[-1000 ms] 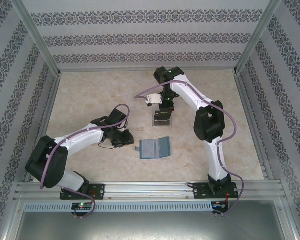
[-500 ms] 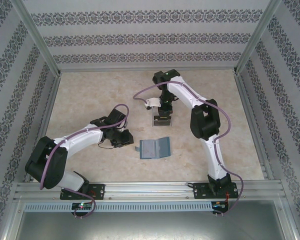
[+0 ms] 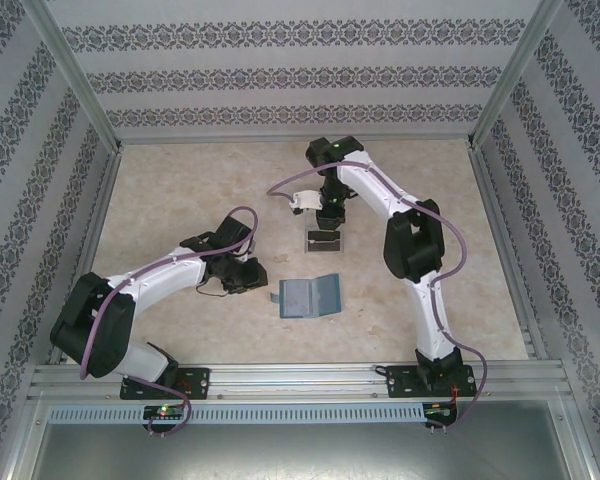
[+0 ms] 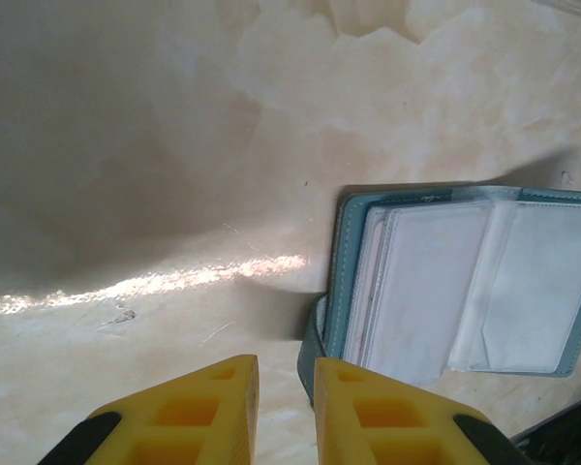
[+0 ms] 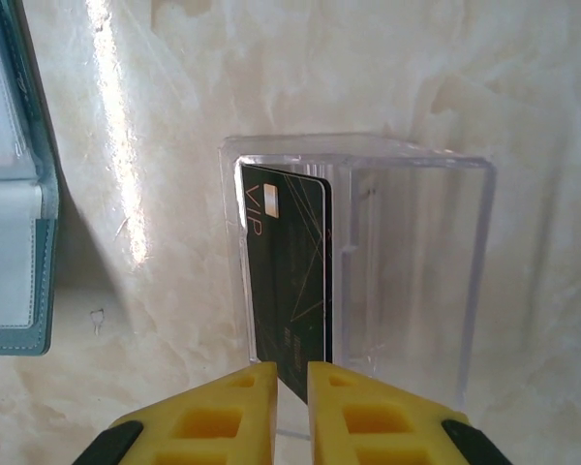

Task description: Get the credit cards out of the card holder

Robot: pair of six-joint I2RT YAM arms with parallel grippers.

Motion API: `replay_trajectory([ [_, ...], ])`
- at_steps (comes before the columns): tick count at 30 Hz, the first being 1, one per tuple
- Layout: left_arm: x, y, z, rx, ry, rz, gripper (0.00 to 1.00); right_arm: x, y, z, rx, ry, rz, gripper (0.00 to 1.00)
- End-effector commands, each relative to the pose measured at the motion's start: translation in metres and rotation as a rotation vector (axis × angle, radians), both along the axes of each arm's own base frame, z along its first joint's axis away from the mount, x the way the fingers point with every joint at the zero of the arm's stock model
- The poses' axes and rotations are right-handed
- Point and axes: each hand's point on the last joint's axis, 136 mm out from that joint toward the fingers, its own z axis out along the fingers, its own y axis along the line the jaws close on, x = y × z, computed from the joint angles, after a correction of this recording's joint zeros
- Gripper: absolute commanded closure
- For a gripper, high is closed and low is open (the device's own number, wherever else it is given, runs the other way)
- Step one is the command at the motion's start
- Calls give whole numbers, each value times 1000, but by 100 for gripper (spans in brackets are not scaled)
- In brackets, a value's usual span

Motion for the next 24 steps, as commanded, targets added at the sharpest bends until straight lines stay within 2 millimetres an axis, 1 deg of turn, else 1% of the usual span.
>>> replay_trajectory([
  [1, 13, -7, 11, -38, -31, -4, 78, 6, 5, 25, 57, -101, -79, 82],
  [6, 20, -15, 14, -58, -34, -15, 78, 7, 19, 35, 160, -164, -238, 82],
  [11, 27, -23, 19, -86, -44, -28, 78, 4, 32, 40, 270, -153, -456, 80],
  [13, 30, -25, 20, -93, -46, -35, 78, 0, 37, 39, 304, -149, -544, 75],
  [14, 31, -27, 21, -96, -45, -37, 78, -2, 39, 37, 319, -148, -587, 74],
  [18, 33, -32, 22, -112, -40, -51, 78, -14, 48, 36, 388, -122, -749, 76],
  [20, 33, -34, 21, -117, -31, -58, 79, -20, 49, 37, 412, -99, -846, 79],
  [24, 32, -43, 21, -143, -15, -94, 80, -34, 50, 37, 452, 8, -1022, 83],
])
